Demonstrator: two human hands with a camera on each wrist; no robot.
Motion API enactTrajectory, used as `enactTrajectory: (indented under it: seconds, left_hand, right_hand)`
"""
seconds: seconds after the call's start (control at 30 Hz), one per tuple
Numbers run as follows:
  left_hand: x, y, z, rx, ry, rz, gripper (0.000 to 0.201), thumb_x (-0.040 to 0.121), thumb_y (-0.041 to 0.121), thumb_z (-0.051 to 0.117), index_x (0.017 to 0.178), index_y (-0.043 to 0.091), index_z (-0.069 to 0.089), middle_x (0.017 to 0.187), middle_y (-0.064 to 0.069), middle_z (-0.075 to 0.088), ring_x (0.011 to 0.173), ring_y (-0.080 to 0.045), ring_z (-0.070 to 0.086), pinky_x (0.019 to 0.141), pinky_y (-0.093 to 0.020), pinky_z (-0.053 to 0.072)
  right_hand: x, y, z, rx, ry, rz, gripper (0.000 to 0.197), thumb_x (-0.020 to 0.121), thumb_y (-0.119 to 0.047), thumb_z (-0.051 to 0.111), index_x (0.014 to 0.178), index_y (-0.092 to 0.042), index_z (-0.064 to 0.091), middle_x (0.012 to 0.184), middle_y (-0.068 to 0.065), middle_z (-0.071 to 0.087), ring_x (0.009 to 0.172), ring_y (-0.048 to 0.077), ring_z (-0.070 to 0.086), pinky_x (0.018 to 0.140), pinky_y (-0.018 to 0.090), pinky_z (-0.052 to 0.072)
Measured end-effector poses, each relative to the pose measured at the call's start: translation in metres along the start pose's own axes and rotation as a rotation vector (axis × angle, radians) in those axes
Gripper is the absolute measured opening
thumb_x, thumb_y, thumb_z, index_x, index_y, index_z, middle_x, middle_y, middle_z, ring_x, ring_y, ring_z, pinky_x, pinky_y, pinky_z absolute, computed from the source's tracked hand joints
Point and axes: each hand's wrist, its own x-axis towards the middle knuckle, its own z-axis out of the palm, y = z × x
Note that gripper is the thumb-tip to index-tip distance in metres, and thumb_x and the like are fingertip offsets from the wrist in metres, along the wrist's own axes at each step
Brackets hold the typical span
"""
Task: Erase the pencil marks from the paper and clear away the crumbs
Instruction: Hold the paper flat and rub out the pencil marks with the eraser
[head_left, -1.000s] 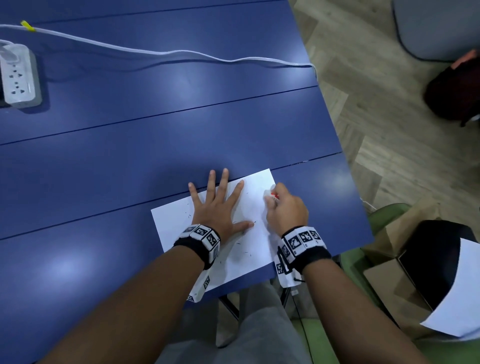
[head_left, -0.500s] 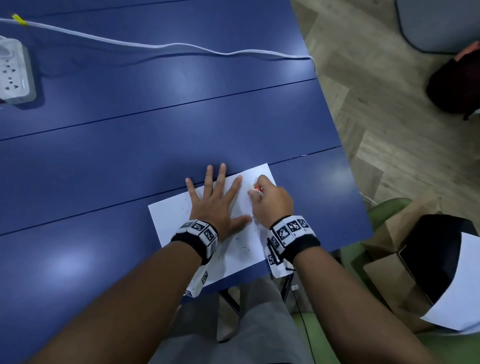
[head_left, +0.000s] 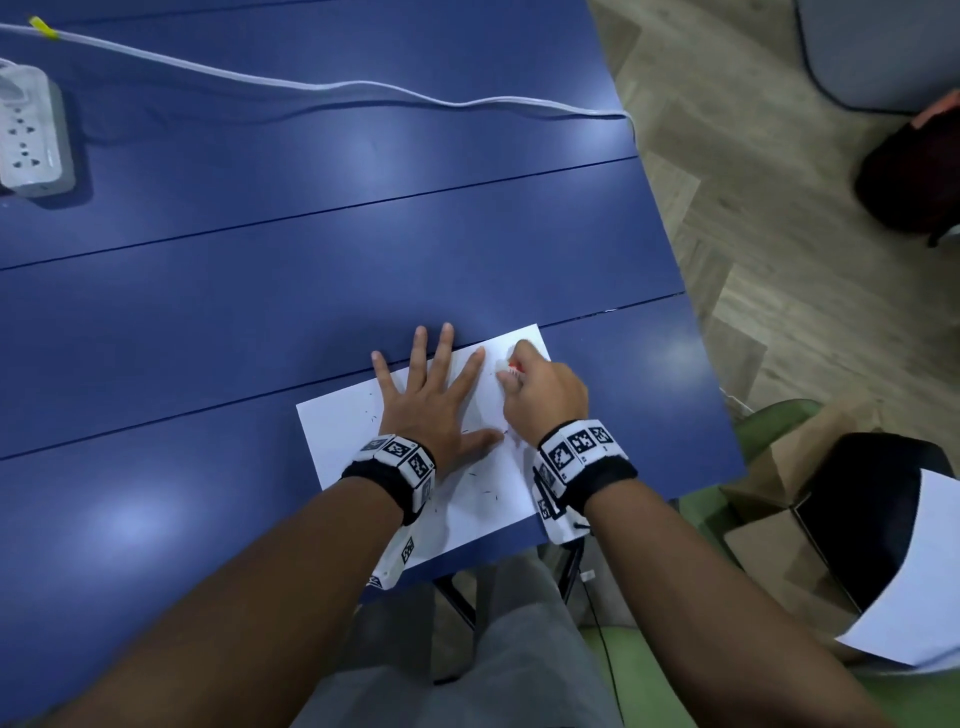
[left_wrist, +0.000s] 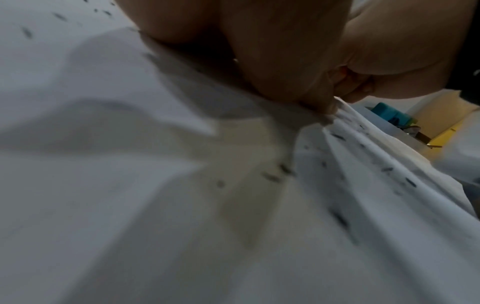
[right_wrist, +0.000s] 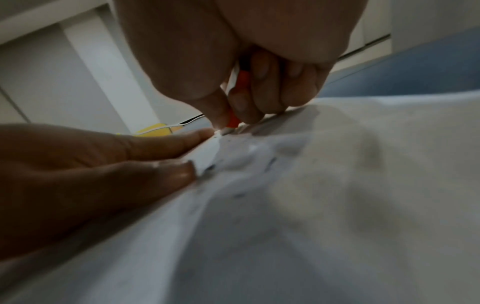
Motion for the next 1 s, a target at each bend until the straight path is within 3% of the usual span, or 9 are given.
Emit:
enactTrajectory:
  seconds: [0.07,0.17,0.23,0.37,0.6,0.7,0.87,1.0]
  left_hand:
    - [-0.001,0.000,0.001,-0.005,0.003,0.003,0.104,0.076,0.094,0.013,0.157,0.036,-0.018,0.160,-0.005,-0.039,0.147,-0.034,-0.035,0.108,-0.077,-0.015]
    - [-0.002,0.000,0.002,-0.019,0.017,-0.003,0.104,0.076,0.094,0.013,0.157,0.037,-0.017,0.161,-0.004,-0.037,0.148,-0.033,-0.033,0.108,-0.076,-0.015]
    - [-0.001,0.001,0.002,-0.029,0.030,-0.005,0.102,0.077,0.093,0.014,0.158,0.037,-0.015,0.162,-0.004,-0.035,0.149,-0.033,-0.032,0.108,-0.076,-0.014]
    - [0.001,-0.001,0.002,-0.014,0.011,-0.005,0.104,0.077,0.094,0.019,0.158,0.038,-0.015,0.160,-0.003,-0.039,0.147,-0.032,-0.037,0.107,-0.076,-0.017]
    - [-0.001,0.000,0.000,-0.023,0.015,-0.003,0.104,0.077,0.093,0.020,0.158,0.038,-0.014,0.160,-0.002,-0.039,0.147,-0.032,-0.036,0.107,-0.075,-0.019]
    - [0.000,0.000,0.002,-0.011,0.029,-0.006,0.104,0.078,0.093,0.022,0.158,0.037,-0.012,0.162,-0.003,-0.036,0.148,-0.033,-0.033,0.108,-0.076,-0.014]
    - [0.001,0.000,0.002,0.004,0.036,-0.008,0.104,0.077,0.093,0.018,0.158,0.036,-0.011,0.163,-0.004,-0.034,0.150,-0.035,-0.029,0.108,-0.078,-0.011]
    - [0.000,-0.001,-0.001,-0.007,0.017,-0.008,0.104,0.077,0.094,0.020,0.158,0.038,-0.015,0.162,-0.003,-0.036,0.149,-0.033,-0.033,0.108,-0.077,-0.014]
  right_hand:
    - [-0.001,-0.002,0.001,0.054,0.024,0.039,0.014,0.094,-0.032,0.052,0.095,-0.018,0.048,0.071,0.001,0.053,0.073,0.033,0.056,0.059,0.033,0.039]
    - [-0.020,-0.013,0.009,0.047,-0.059,-0.072,0.014,0.094,-0.033,0.051,0.094,-0.020,0.047,0.075,0.004,0.061,0.073,0.031,0.059,0.062,0.036,0.047]
    - [-0.018,-0.010,0.007,0.014,-0.054,-0.083,0.014,0.095,-0.033,0.051,0.096,-0.019,0.048,0.078,0.004,0.063,0.076,0.031,0.059,0.061,0.033,0.041]
    - [0.005,-0.001,0.000,0.051,0.058,0.084,0.015,0.094,-0.031,0.052,0.097,-0.017,0.049,0.071,0.000,0.052,0.071,0.030,0.050,0.060,0.032,0.034]
    - [0.011,-0.001,0.004,0.116,0.112,0.175,0.013,0.093,-0.032,0.051,0.097,-0.020,0.049,0.074,0.006,0.063,0.069,0.033,0.054,0.058,0.032,0.039]
    - [0.009,-0.003,0.002,0.120,0.098,0.151,0.012,0.093,-0.030,0.051,0.097,-0.019,0.049,0.074,0.005,0.062,0.071,0.033,0.055,0.057,0.032,0.037]
    - [-0.007,0.001,0.001,-0.038,-0.088,-0.048,0.011,0.094,-0.034,0.050,0.094,-0.023,0.047,0.078,0.003,0.061,0.075,0.030,0.054,0.061,0.032,0.036]
    - [-0.001,0.020,-0.010,0.015,0.007,0.056,0.012,0.094,-0.033,0.050,0.097,-0.021,0.052,0.077,0.008,0.063,0.075,0.034,0.056,0.060,0.033,0.042]
